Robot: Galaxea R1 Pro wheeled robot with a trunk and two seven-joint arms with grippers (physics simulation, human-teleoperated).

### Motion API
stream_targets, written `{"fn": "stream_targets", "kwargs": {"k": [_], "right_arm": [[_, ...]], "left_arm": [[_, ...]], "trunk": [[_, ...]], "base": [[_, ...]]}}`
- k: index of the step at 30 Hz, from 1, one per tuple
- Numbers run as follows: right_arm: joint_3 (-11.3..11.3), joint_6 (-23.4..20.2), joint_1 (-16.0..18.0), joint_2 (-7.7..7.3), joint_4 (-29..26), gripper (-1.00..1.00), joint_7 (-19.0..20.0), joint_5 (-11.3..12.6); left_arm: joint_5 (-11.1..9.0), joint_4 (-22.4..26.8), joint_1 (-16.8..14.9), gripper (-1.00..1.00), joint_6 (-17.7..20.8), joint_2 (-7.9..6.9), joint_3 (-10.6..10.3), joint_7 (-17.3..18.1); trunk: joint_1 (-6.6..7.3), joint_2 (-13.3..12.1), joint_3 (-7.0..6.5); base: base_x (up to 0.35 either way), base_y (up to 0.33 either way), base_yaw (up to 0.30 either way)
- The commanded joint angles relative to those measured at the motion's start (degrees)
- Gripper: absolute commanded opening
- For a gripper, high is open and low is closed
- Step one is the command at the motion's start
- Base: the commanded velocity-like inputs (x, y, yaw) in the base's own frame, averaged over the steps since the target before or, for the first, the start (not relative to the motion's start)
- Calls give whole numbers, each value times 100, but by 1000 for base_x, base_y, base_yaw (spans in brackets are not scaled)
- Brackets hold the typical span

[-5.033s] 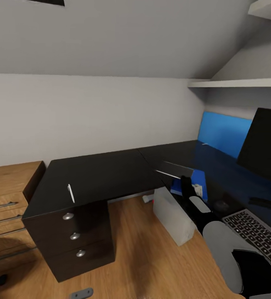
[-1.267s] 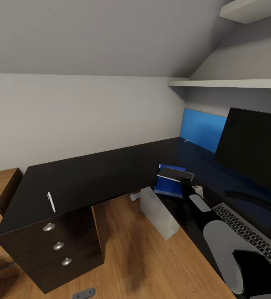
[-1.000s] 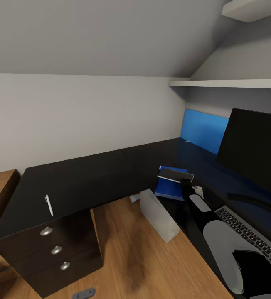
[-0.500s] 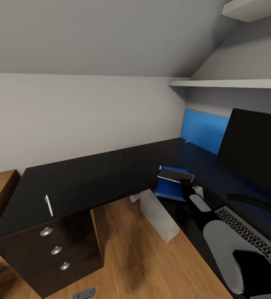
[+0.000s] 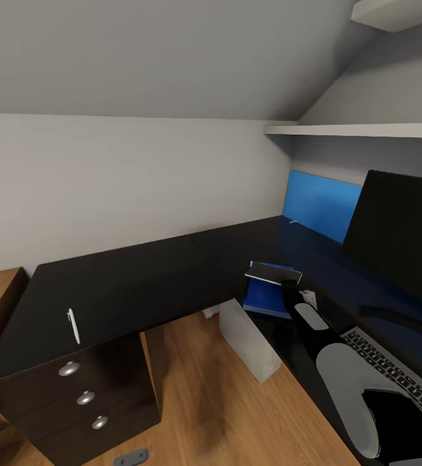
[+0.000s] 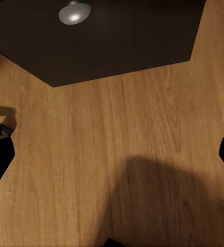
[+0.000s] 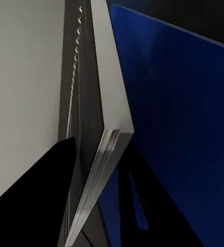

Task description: In the bedroom, organize the workspace by keeping the computer under the desk, ensuring the monitor is on the desk, placing the keyboard on the desk next to the monitor, placing the mouse on the desk next to the keyboard, moving the folder from the swivel chair onto the desk next to the mouse, stacking the notebook on top of the folder with the pen on top of the notebook, and positioning the swivel chair next to the desk.

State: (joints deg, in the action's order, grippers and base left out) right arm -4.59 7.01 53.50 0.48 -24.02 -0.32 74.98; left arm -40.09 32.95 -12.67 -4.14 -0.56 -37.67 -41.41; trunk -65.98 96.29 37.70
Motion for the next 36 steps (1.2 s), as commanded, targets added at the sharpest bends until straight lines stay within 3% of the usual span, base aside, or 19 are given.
{"fn": "stream_targets", "kwargs": {"k": [1,30,31,36], "right_arm": [[-16,11,3,4,-6,-100,-3,51],[-8,11,3,4,-14,-100,-3,43],[-8,11,3,4,-15,100,-3,43],[-7,11,3,4,-15,100,-3,42]], "left_arm": [[-60,1,-8,100,-43,-6,-47,-34],[-60,1,-8,100,-43,-6,-47,-34],[-60,1,-8,100,-43,-6,-47,-34],[-60,1,-8,100,-43,-6,-47,-34]], "trunk": [[0,3,5],[0,3,5],[0,3,5],[0,3,5]], "base": [[10,2,0],[1,0,0],[0,0,0],[0,0,0]]}}
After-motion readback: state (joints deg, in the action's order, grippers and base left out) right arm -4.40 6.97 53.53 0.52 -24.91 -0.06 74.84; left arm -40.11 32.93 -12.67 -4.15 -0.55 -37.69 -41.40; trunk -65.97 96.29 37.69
